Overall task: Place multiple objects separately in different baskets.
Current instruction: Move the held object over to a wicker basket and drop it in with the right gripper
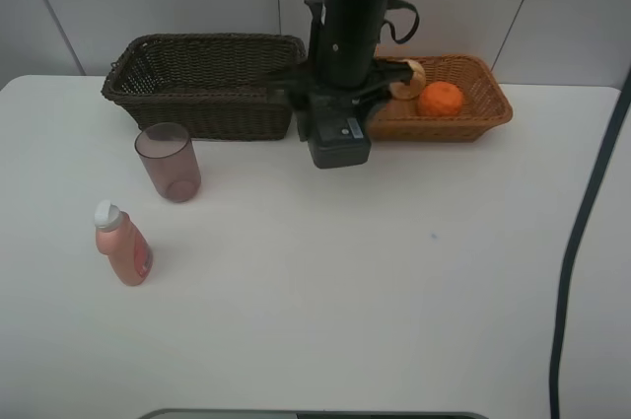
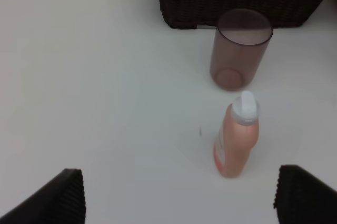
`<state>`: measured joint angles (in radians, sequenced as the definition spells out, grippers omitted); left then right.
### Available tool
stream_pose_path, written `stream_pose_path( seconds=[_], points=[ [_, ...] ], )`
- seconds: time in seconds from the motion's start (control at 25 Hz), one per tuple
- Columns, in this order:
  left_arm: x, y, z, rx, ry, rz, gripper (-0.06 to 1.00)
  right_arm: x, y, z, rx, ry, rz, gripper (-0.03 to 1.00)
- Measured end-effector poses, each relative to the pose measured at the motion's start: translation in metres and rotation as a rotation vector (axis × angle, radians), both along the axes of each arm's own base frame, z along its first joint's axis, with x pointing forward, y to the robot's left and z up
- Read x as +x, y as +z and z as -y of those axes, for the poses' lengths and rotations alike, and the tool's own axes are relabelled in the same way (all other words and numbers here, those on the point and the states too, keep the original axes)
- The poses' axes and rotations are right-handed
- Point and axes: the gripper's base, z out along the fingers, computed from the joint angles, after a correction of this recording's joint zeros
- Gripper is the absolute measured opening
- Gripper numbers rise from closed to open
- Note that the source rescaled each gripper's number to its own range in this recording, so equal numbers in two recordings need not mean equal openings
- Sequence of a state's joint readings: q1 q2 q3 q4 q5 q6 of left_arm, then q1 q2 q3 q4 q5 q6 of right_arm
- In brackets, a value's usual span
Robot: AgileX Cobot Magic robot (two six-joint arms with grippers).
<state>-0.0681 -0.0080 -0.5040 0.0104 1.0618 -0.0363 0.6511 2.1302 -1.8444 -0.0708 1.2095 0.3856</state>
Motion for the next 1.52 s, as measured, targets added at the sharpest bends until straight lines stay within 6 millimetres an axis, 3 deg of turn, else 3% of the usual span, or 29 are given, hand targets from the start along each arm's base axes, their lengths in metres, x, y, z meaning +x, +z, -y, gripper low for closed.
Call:
stream_pose_path(
  seconds=[0.2,0.6,0.76,1.04,1.52],
  points=[
    [0.0,0.0,0.0,0.0,0.0,0.0,0.93,0.025,0.04,-0.017,0.094,0.006,0.154,0.15],
    [0.0,0.0,0.0,0.0,0.0,0.0,0.93,0.061,0.045,-0.058,0.281,0.075,0.498,0.14],
    [0.0,0.0,0.0,0.0,0.0,0.0,0.93,0.071,0.035,-0.072,0.339,0.116,0.614,0.14],
    [0.0,0.0,0.0,0.0,0.0,0.0,0.93,0.086,-0.002,-0.086,0.383,0.159,0.701,0.14],
    [0.0,0.0,0.0,0.0,0.0,0.0,0.93,0.095,-0.063,-0.096,0.39,0.17,0.668,0.14]
  ],
)
